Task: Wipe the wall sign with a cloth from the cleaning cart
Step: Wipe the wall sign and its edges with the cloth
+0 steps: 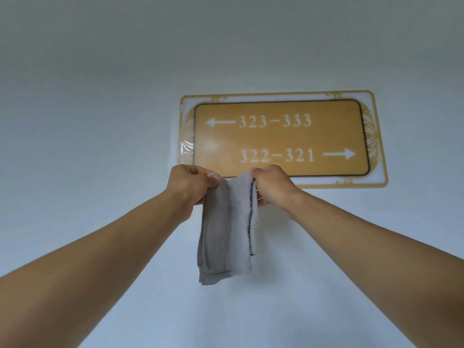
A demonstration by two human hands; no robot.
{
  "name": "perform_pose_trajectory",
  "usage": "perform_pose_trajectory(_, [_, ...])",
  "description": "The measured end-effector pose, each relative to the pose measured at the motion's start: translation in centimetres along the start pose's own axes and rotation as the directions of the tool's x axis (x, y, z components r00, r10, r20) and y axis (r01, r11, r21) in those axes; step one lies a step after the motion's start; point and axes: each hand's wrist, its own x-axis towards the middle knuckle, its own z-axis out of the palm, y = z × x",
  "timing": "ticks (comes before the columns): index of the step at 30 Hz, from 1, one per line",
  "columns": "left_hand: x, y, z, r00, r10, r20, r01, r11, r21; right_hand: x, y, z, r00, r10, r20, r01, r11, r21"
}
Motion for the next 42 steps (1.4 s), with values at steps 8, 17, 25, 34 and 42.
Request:
perform_pose_trajectory(8, [-2.3,-0.7,-2.5,0.994,-0.064,-0.086,0.067,0.997,0.03,-4.1,0.6,-1.8,0.992,0.12,0.039,-0.124,0.987,0.103])
perform_pose_trajectory(17, [-4.8,1.2,0.6,0.997,-0.052,0.051,0.046,0.992,0.115,-5.6,1.1,-5.6,0.983,0.175,0.046,-0.181,0.958,0.224])
perform_pose_trajectory(25, [-6.1,3.8,5.1,0.999,0.021,0.043,-0.025,0.995,0.099,-5.1,2.5,-9.4,0.978,0.208,0.015,-0.202,0.933,0.299])
perform_pose_trajectory(34, [-6.3,4.0,9.1,0.999,0.042,0.019,-0.044,0.995,0.088,-4.5,4.4,-11.8,0.972,0.234,-0.008,-0.222,0.932,0.287])
perform_pose_trajectory(42, [-6.0,3.4,11.4,0.999,0.04,0.037,-0.043,0.996,0.074,-4.1,6.5,-11.8,0.962,0.275,-0.002,-0.261,0.917,0.301])
